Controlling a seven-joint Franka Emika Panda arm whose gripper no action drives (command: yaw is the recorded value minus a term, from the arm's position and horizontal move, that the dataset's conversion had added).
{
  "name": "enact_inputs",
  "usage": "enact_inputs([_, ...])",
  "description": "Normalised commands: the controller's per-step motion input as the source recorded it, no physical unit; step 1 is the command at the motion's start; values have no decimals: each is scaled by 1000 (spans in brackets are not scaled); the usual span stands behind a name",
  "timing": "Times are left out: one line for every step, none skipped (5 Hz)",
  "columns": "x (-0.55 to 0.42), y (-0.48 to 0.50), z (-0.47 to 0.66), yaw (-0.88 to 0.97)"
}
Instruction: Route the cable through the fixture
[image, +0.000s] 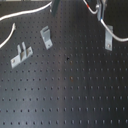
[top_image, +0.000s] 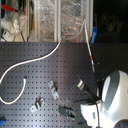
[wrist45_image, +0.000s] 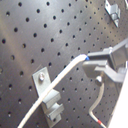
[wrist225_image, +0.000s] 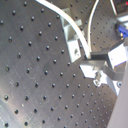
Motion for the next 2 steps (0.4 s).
enact_inputs([94,-85,283,-777])
enact_inputs([128,-72,265,-737])
